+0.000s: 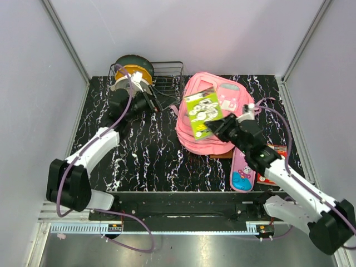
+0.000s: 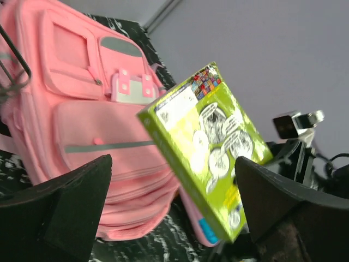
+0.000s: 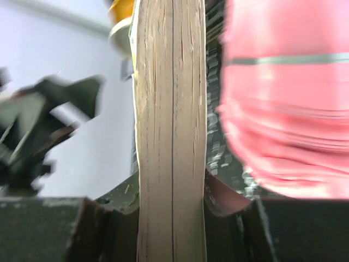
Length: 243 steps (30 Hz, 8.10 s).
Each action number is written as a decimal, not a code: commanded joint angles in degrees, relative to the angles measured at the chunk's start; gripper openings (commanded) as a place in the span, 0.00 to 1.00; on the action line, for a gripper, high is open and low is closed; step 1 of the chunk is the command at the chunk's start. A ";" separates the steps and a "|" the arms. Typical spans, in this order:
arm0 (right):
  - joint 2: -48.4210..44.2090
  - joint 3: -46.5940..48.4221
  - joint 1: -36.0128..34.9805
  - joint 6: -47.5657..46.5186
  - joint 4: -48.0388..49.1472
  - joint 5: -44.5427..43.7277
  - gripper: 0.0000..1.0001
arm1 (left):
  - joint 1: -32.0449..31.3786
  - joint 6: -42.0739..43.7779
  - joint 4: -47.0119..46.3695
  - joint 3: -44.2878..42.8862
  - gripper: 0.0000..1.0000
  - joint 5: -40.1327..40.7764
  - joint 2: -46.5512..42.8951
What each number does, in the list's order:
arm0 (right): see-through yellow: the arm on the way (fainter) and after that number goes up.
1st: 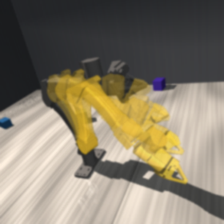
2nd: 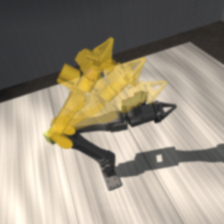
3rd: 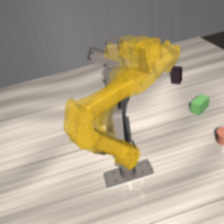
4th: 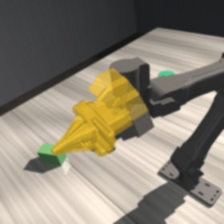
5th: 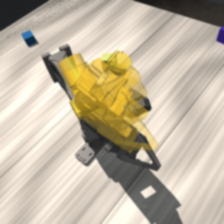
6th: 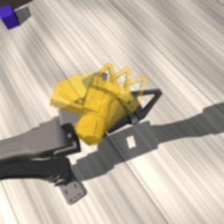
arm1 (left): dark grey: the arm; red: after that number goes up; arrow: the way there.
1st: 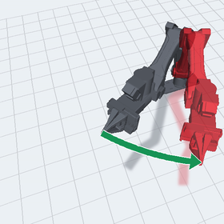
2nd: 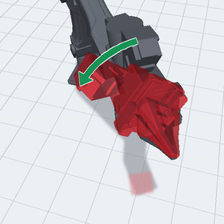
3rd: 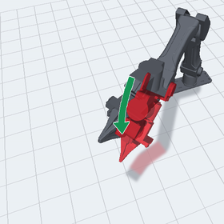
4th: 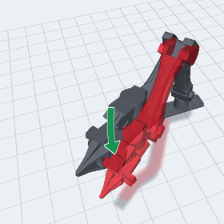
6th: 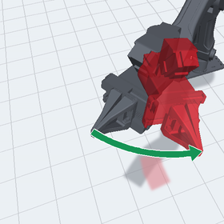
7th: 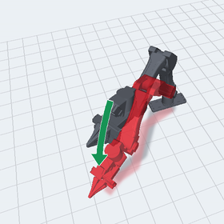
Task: Pack the student bag
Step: Pick up the book from the center of the board, then place the book in the student bag.
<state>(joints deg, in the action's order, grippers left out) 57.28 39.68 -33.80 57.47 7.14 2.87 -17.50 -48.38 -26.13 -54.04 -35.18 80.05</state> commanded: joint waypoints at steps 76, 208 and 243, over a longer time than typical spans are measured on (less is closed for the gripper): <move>-20.97 7.70 33.45 -9.22 -41.15 -8.23 0.00 | -33.40 55.50 53.55 -43.60 0.00 22.97 30.08; 26.90 2.67 16.57 6.78 10.88 0.55 0.94 | -27.33 25.97 44.94 -60.48 0.00 19.36 26.21; -23.14 -5.58 17.45 -4.13 -35.43 -1.02 0.95 | -17.75 26.58 41.34 -44.23 0.00 19.45 21.11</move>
<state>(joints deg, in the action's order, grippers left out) 43.16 35.03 -16.23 54.61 -16.82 8.91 -39.66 -21.69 22.06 -100.82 -18.52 105.91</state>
